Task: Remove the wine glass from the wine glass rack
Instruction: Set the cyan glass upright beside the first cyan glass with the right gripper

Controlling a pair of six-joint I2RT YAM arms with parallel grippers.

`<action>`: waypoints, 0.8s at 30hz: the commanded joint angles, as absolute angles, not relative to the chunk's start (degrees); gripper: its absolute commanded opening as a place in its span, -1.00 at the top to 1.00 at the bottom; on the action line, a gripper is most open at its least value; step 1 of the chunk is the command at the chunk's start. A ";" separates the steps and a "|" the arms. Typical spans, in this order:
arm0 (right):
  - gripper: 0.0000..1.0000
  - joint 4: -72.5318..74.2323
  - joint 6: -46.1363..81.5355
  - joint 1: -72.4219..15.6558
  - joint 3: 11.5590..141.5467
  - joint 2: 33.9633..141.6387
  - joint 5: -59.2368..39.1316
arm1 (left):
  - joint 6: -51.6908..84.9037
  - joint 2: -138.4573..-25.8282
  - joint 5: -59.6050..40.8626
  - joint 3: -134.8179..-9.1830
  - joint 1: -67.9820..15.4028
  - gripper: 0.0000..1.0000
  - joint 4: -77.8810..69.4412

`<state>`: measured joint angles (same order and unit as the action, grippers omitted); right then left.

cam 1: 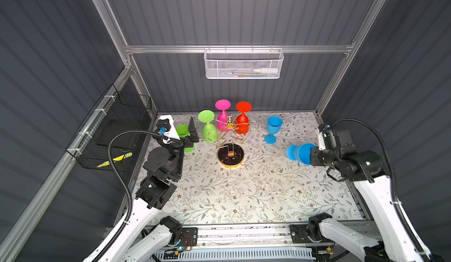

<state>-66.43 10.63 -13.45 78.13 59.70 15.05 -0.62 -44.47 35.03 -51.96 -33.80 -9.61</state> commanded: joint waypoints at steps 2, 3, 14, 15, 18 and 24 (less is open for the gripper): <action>1.00 -62.05 7.04 -8.45 81.10 66.81 13.64 | 2.44 -42.66 37.27 -51.52 -33.66 -0.97 -6.48; 1.00 -61.56 6.49 -7.42 81.91 69.08 13.19 | 2.91 -42.43 37.27 -51.87 -33.62 -0.97 -5.18; 1.00 -62.29 4.83 -4.42 96.46 89.06 12.24 | 7.47 -38.69 38.39 -51.33 -33.63 -0.99 2.63; 1.00 -62.40 4.76 -4.31 97.70 90.69 12.10 | 7.84 -38.46 38.41 -51.29 -33.66 -0.99 3.13; 1.00 -62.16 4.14 -4.09 99.94 95.17 11.71 | 8.92 -37.67 38.50 -51.28 -33.66 -0.99 4.51; 1.00 -60.81 3.61 -2.69 102.23 101.87 10.89 | 10.63 -35.71 39.17 -50.89 -33.66 -0.99 7.09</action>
